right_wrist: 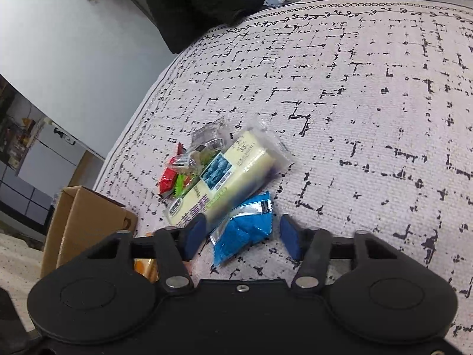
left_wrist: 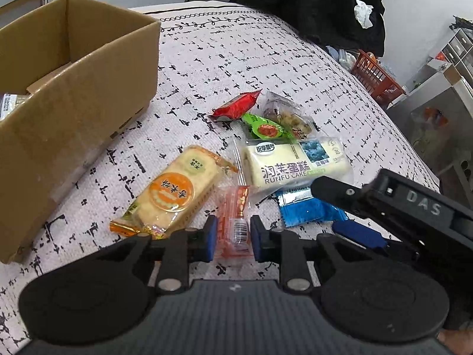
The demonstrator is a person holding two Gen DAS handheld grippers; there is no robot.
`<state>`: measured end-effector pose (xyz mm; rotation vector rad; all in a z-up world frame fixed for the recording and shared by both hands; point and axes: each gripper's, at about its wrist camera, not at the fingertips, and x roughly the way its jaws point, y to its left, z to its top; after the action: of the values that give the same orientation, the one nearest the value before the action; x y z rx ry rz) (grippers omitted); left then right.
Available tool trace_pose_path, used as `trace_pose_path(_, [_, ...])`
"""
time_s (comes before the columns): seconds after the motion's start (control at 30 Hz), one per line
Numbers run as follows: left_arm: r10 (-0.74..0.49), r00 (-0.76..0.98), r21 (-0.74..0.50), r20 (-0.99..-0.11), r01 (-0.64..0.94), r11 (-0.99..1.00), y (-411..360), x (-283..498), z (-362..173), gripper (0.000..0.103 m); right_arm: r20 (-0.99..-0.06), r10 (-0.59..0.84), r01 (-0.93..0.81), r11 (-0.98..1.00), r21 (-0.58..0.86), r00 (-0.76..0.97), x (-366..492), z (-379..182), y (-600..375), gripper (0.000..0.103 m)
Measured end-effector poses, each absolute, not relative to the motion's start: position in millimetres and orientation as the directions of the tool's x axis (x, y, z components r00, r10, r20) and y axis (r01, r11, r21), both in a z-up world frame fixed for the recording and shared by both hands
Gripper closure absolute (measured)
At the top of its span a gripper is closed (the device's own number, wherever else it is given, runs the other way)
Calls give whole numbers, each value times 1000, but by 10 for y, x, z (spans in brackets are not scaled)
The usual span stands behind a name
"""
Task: Organize snacks
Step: 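Grasp the small blue packet with the right tool while the left tool grasps the orange translucent packet, then carry both packets over the cardboard box and open both tools to drop them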
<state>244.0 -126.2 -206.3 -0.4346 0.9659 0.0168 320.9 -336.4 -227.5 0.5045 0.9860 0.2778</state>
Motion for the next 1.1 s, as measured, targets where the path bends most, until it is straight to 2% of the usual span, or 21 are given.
trace_pose_path(0.03, [-176, 578, -351, -797, -206, 913, -1256, 2433, -2054, 80, -726, 438, 3, 855, 518, 531, 3214, -2284, -3359, 68])
trace_pose_path(0.07, [-175, 581, -352, -795, -205, 913, -1249, 2424, -2043, 80, -731, 430, 6, 860, 510, 530, 3217, -2290, -3356, 72])
trace_pose_path(0.13, [-177, 587, -352, -790, -199, 914, -1245, 2405, -2018, 80, -727, 436, 11, 854, 521, 531, 3219, -2304, -3367, 75])
trace_pose_path(0.43, [-188, 611, -368, -769, -183, 912, -1213, 2301, -1850, 81, -716, 419, 44, 847, 530, 558, 3065, -2170, -3482, 78])
trace_pose_path(0.67, [-202, 625, -382, -754, -165, 909, -1180, 2200, -1723, 87, -693, 411, 37, 845, 533, 592, 2899, -1927, -3511, 81])
trace_pose_path(0.7, [-205, 626, -383, -752, -163, 909, -1173, 2187, -1710, 87, -688, 415, 35, 842, 538, 596, 2876, -1889, -3515, 89])
trace_pose_path(1.1, [-232, 681, -434, -694, -139, 890, -1040, 2003, -1367, 88, -626, 464, 3, 802, 597, 627, 2654, -1493, -3489, 90])
